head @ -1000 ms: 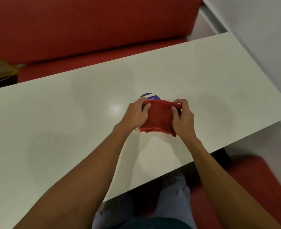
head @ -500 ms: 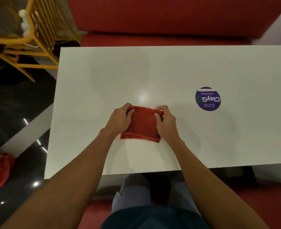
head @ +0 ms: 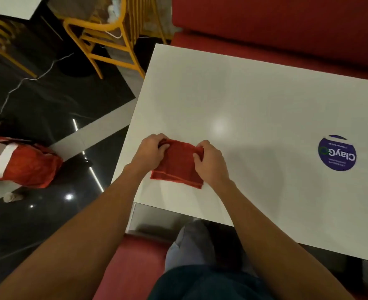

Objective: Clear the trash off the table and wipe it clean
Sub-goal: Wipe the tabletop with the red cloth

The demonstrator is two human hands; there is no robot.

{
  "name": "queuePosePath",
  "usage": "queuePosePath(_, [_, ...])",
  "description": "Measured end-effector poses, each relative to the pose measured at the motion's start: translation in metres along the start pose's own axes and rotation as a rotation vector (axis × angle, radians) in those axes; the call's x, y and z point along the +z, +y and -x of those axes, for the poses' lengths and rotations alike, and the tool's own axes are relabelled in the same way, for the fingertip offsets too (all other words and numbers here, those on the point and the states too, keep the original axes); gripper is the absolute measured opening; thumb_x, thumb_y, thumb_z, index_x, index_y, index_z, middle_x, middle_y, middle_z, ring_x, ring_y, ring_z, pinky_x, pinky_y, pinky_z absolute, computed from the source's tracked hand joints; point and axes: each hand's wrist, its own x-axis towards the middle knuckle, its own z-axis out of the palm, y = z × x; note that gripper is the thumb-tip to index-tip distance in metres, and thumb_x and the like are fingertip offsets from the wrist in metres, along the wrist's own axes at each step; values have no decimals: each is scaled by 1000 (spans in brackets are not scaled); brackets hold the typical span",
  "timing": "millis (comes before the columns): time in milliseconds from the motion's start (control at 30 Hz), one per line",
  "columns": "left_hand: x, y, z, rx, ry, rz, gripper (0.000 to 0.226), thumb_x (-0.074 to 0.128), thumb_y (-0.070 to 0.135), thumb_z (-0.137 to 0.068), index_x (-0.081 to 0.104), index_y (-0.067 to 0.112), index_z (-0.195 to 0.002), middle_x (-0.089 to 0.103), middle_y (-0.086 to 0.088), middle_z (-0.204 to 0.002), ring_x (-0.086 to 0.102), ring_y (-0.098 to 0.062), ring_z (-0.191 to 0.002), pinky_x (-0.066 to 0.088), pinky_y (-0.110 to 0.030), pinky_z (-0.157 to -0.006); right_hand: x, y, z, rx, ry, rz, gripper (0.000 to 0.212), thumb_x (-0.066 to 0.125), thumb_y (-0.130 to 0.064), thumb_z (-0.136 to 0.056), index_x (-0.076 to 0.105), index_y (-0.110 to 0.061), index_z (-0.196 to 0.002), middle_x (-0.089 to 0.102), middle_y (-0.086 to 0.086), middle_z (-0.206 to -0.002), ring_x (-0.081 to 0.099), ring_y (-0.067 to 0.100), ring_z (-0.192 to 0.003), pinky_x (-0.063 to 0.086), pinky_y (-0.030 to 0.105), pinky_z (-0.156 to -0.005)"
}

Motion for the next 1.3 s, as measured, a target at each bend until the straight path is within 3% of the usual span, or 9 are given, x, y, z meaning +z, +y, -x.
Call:
queuePosePath(133, [-14, -17, 8, -70, 50, -16, 22, 58, 23, -105, 67, 19, -125, 66, -7, -119, 62, -24, -106, 49, -32, -93, 15, -21, -1, -34, 0, 162, 40, 71, -32, -94, 51, -25, -128, 60, 0, -119, 62, 22, -107, 59, 39, -85])
queuePosePath(233, [-12, -17, 16, -68, 169, -94, 31, 60, 29, -104, 62, 20, -133, 58, -7, -130, 59, -24, -113, 53, -39, -98, 18, -25, 7, -132, 109, 342, 57, 79, -35, -87, 51, -24, -136, 56, 4, -127, 53, 25, -118, 57, 40, -92])
queuePosePath(400, [6, -6, 35, 206, 233, -219, 35, 61, 29, -99, 65, 16, -131, 56, -7, -141, 52, -26, -127, 47, -47, -107, 22, -5, 26, -359, 135, 321, 57, 75, -31, -89, 53, -16, -140, 52, 7, -144, 47, 27, -133, 46, 41, -111])
queuePosePath(567, [27, -21, 52, 310, 169, -296, 47, 44, 38, -108, 57, 16, -148, 41, -6, -164, 30, -26, -156, 26, -51, -127, 35, 15, 35, -420, 48, 322, 58, 61, -34, -102, 47, -11, -153, 41, 10, -162, 31, 27, -154, 36, 48, -123])
queuePosePath(767, [33, -48, 68, 282, 67, -319, 57, 27, 46, -113, 33, 21, -163, 19, -2, -174, 8, -21, -162, 23, -53, -128, 47, 12, 39, -453, 26, 304, 56, 63, -38, -101, 53, -14, -151, 39, 10, -164, 26, 29, -157, 40, 48, -121])
queuePosePath(1033, [3, -91, 89, 347, 30, -367, 61, 34, 45, -112, 19, 21, -167, 6, -2, -176, -2, -21, -162, 14, -51, -131, 71, -20, 45, -503, -26, 364, 56, 64, -44, -98, 58, -19, -147, 44, 9, -159, 33, 31, -150, 47, 50, -114])
queuePosePath(1300, [-23, -117, 91, 336, -24, -426, 66, 31, 52, -110, 15, 25, -168, 3, -2, -176, -5, -20, -162, 11, -52, -131, 95, -53, 46, -438, -73, 395, 61, 66, -49, -97, 54, -21, -150, 41, 10, -160, 32, 33, -150, 43, 50, -118])
